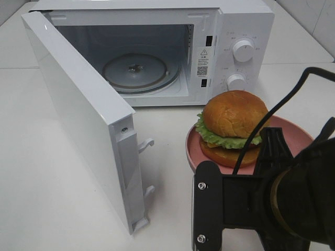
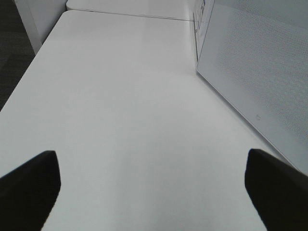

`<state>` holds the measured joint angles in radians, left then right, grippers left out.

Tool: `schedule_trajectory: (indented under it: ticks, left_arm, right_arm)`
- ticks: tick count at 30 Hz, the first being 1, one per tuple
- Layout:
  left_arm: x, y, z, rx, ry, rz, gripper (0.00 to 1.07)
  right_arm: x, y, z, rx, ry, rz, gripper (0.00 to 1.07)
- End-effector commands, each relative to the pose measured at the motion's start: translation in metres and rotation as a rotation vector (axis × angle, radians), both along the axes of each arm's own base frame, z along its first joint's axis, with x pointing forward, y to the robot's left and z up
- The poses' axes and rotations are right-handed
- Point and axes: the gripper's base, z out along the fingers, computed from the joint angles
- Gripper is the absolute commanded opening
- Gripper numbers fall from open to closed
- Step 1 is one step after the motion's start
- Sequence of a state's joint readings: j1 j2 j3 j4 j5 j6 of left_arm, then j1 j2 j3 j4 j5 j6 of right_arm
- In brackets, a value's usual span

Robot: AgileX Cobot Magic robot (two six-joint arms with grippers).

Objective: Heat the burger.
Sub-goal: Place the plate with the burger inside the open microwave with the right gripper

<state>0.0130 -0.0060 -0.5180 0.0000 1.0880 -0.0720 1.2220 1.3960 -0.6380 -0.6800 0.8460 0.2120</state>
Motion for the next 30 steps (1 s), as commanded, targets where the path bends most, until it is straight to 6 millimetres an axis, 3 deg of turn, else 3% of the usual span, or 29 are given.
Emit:
schedule_trajectory:
  ticks: [1, 8, 21, 30]
  left_arm:
    - [-0.001, 0.000, 0.002, 0.000, -0.031, -0.002, 0.97]
    - [-0.001, 0.000, 0.002, 0.000, -0.031, -0.002, 0.97]
    - [-0.001, 0.000, 0.002, 0.000, -0.031, -0.002, 0.97]
    - [-0.001, 0.000, 0.002, 0.000, -0.031, -0.002, 0.97]
  right_arm:
    - [0.010, -0.001, 0.004, -0.013, -0.044, 0.096, 0.04]
    - [0.032, -0.006, 0.005, -0.004, -0.051, 0.209, 0.04]
    - [0.079, -0.032, 0.007, 0.062, -0.085, 0.302, 0.05]
    - [0.091, -0.041, 0.008, 0.095, -0.095, 0.419, 0.05]
